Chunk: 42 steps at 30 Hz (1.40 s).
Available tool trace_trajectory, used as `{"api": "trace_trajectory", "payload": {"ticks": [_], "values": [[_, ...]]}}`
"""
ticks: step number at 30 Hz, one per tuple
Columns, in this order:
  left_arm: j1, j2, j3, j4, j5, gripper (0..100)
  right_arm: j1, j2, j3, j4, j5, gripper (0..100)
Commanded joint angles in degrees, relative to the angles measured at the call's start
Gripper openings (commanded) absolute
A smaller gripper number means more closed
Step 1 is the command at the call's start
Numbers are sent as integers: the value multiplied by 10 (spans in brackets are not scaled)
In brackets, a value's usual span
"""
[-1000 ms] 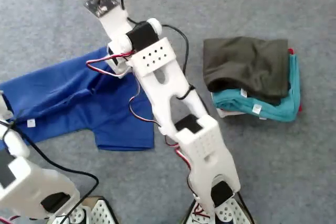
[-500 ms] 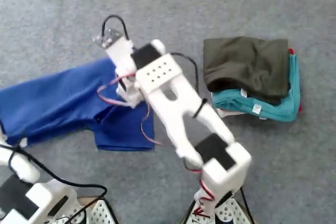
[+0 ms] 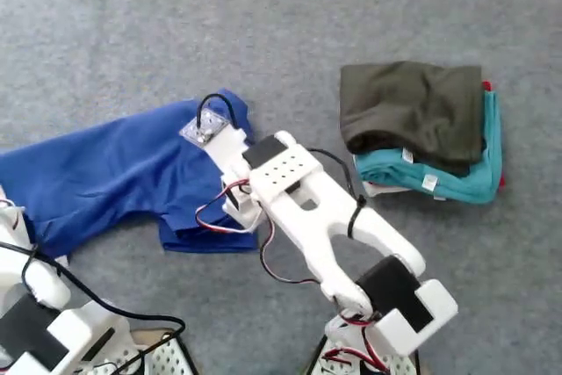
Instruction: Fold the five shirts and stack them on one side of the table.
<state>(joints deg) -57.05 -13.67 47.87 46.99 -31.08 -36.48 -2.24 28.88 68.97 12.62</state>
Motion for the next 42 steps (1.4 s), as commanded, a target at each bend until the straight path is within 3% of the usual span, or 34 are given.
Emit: {"api": "trace_trajectory", "payload": {"ticks": [1, 3, 6, 9, 12, 13, 15, 20, 27, 32, 38, 42], "values": [[-28, -25, -6, -8, -4, 189, -4, -42, -1, 28, 23, 237], [-43, -25, -27, -1, -2, 195, -3, -64, -16, 42, 65, 309], [-64, -25, -100, 63, -4, 195, 19, -91, -68, 46, 82, 317], [-76, -25, -209, 143, 1, 180, 40, -85, -143, 45, 75, 238], [-60, -18, -309, 191, 75, 50, 47, -26, -234, 41, 43, 25], [-44, -18, -329, 195, 113, 18, 47, 5, -267, 37, 38, 13], [1, -18, -339, 193, 175, 55, 47, 79, -335, 30, 36, 73], [114, 46, -286, 65, 244, 30, 47, 291, -523, -13, -18, 21], [99, 258, -279, -125, 277, 29, 67, 564, -831, -23, -58, 15], [57, 345, -375, -127, 274, 29, 119, 703, -1033, 20, -64, 15], [39, 372, -434, -127, 274, 29, 135, 797, -1250, 175, -62, 15], [41, 379, -451, -126, 277, 29, 99, 769, -1240, 256, -1, 15]]}}
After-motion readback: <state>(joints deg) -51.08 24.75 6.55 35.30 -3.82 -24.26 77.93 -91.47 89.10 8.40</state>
